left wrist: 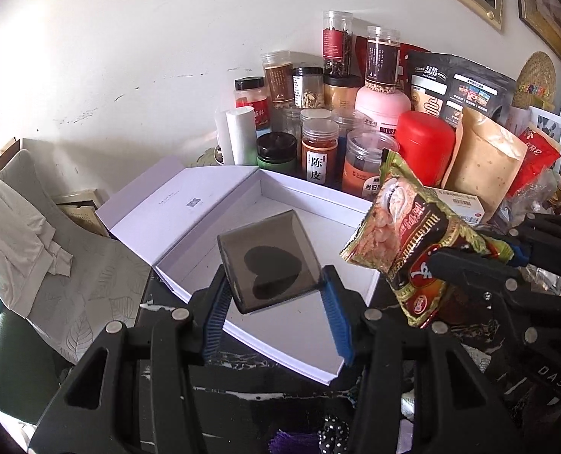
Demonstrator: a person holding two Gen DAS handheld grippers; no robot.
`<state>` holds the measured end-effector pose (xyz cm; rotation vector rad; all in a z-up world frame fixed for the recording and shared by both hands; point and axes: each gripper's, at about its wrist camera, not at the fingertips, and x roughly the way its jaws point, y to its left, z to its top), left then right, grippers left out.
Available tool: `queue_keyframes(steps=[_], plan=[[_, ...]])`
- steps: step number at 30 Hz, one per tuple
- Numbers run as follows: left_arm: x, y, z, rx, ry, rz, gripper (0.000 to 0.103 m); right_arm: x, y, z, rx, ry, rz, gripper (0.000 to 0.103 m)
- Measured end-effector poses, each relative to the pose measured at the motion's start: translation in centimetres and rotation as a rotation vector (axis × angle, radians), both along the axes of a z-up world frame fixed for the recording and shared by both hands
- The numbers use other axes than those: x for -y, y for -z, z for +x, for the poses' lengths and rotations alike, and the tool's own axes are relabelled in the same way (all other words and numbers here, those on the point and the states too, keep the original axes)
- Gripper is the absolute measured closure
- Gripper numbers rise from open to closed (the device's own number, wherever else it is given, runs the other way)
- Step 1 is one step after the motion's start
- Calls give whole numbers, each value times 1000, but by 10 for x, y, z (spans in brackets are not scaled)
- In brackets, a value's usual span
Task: Organize objects
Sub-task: 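Carry black case with left gripper while right gripper carries snack packet toward white box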
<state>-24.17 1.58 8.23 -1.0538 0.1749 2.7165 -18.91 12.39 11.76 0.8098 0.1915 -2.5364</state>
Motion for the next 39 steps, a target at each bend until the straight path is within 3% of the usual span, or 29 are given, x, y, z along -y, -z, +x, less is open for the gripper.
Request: queue_keyframes(steps=[24, 28, 39], plan=[[-2, 22, -150, 18, -6, -33, 57, 7, 11, -117, 18, 121, -5, 88], [-2, 32, -171, 52, 18, -25, 57, 8, 22, -136, 65, 130, -39, 88], [-10, 74, -214, 117, 14, -81, 57, 17, 49, -165, 107, 190, 25, 88]])
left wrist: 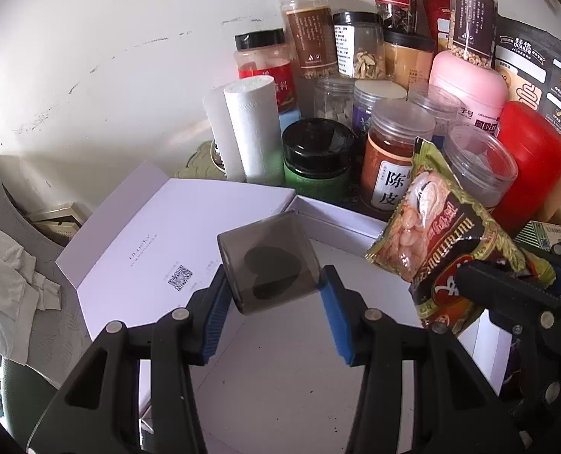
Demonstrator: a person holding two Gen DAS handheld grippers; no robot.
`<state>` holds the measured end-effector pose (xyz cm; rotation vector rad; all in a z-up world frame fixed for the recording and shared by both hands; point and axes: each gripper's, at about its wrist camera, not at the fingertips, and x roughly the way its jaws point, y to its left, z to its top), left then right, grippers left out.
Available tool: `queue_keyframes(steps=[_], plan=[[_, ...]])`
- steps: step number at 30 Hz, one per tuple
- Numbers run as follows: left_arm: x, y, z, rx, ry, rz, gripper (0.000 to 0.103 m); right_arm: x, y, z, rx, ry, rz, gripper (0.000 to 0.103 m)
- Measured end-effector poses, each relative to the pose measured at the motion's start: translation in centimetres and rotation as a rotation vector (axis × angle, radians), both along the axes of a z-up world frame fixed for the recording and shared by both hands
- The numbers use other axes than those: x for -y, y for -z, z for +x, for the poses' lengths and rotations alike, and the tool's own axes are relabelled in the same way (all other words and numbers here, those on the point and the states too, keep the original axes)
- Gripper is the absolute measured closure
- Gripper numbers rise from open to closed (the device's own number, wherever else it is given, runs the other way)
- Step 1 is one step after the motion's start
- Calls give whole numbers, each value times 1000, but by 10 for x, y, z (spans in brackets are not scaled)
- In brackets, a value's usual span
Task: Organize objects
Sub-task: 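Carry black case with left gripper while right gripper carries snack packet toward white box, then lower black case into white box, open left gripper while right gripper releases snack packet inside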
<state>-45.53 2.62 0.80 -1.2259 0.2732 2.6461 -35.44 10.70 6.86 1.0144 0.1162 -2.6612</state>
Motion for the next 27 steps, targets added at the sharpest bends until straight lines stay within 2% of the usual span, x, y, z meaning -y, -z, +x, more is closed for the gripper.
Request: queue_keyframes(steps=[7, 11, 14, 22, 27], plan=[[-3, 20, -8, 37, -2, -26, 57, 2, 15, -5, 47, 24, 38, 88], [-12, 26, -6, 36, 8, -68, 58, 4, 18, -7, 69, 22, 43, 88], [-15, 31, -6, 60, 28, -63, 58, 5, 23, -9, 90, 23, 54, 88], [-14, 44, -11, 106, 12, -83, 58, 7, 35, -13, 108, 44, 112, 88], [-12, 48, -13, 118, 1, -80, 58, 9, 40, -15, 130, 33, 115, 88]])
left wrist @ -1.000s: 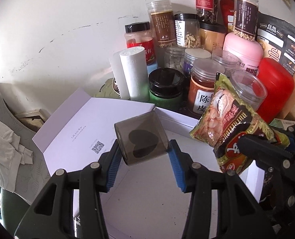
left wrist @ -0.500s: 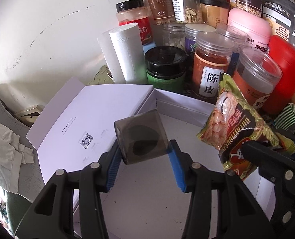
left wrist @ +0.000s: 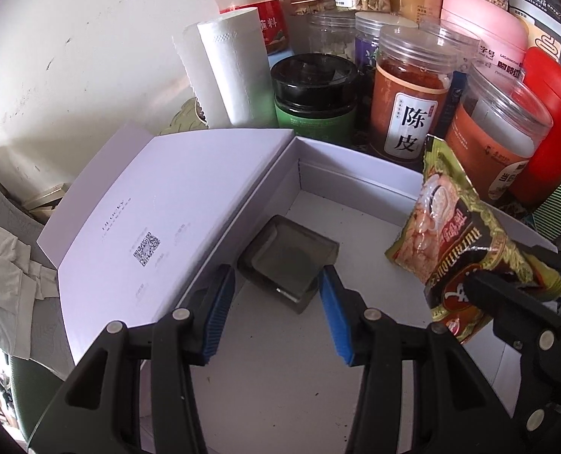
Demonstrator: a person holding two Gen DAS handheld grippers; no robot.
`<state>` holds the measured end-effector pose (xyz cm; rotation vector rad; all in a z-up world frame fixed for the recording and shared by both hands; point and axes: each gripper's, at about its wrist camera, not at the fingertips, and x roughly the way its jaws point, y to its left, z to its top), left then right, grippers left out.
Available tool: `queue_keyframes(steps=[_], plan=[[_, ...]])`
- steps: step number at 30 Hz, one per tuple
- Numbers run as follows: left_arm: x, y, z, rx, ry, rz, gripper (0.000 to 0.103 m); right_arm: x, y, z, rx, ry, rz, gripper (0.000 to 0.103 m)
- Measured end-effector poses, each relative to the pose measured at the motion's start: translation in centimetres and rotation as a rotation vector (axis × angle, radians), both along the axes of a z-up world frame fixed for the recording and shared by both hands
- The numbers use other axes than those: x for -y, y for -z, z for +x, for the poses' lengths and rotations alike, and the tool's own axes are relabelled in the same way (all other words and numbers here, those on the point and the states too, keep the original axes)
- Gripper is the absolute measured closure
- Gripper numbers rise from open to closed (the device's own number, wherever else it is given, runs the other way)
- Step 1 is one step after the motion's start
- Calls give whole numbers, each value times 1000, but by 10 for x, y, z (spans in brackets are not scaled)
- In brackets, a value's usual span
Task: Organize objects
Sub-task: 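Lower black case into white box, open left gripper while right gripper releases snack packet inside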
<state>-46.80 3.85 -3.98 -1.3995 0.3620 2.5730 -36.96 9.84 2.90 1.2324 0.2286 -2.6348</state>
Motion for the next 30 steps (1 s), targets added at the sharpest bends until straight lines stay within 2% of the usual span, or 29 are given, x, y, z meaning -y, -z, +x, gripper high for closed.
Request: queue_keyframes(steps=[3, 7, 9, 14, 16, 23, 30], plan=[[1, 2, -1, 13, -15, 6, 58, 3, 2, 0, 5, 7, 16, 87], [0, 2, 0, 15, -22, -12, 57, 14, 9, 0, 17, 6, 86, 87], [0, 1, 0, 16, -24, -9, 57, 13, 10, -1, 29, 8, 77, 87], [4, -2, 2, 37, -44, 13, 57, 6, 8, 0, 21, 54, 97, 75], [5, -4, 5, 31, -50, 10, 57, 3, 5, 1, 20, 63, 90, 75], [7, -20, 16, 13, -58, 14, 57, 1, -7, 10, -8, 75, 114, 75], [11, -49, 33, -29, -61, 24, 57, -1, -27, 23, -39, 82, 108, 75]])
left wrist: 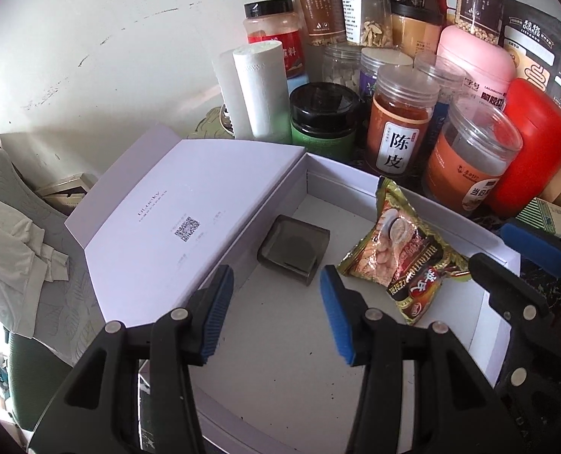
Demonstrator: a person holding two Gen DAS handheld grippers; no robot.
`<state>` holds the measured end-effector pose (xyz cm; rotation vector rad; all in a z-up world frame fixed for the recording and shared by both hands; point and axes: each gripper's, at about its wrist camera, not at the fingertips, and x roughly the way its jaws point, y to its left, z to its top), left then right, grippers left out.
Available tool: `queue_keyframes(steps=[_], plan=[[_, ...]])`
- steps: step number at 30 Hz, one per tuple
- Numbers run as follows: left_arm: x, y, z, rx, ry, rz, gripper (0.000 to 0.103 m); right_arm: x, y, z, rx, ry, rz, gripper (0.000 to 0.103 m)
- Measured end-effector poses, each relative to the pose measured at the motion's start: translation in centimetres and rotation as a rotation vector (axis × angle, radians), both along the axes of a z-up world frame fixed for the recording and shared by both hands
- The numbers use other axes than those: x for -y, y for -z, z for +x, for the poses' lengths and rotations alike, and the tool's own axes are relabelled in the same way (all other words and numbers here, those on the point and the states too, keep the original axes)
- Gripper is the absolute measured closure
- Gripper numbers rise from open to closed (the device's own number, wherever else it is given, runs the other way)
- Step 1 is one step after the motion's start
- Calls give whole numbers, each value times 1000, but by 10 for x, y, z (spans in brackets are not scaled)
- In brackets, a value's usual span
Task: Organize objects
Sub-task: 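Lower black case into white box, open left gripper while right gripper releases snack packet inside, then withdraw both grippers from the white box back over the table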
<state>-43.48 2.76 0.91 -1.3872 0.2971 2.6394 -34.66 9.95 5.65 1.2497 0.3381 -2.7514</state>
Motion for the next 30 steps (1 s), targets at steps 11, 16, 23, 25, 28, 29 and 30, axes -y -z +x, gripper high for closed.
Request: queue_keyframes(steps=[11, 16, 23, 25, 28, 29, 30], plan=[[15, -43, 33, -42, -32, 16, 57, 0, -39, 29, -64, 7, 3, 75], [20, -64, 53, -66, -45, 19, 54, -1, -56, 46, -99, 10, 1, 66], [28, -96, 85, -122, -70, 12, 45, -4, -79, 71, -138, 9, -4, 54], [29, -106, 95, -134, -72, 11, 43, -6, -86, 79, -144, 7, -17, 52], [29, -118, 110, -152, -76, 15, 37, -10, -95, 92, -165, 7, -21, 50], [28, -122, 115, -157, -76, 16, 36, -11, -99, 97, -173, 7, -23, 49], [27, -126, 120, -158, -76, 18, 35, -12, -102, 101, -179, 7, -27, 49]])
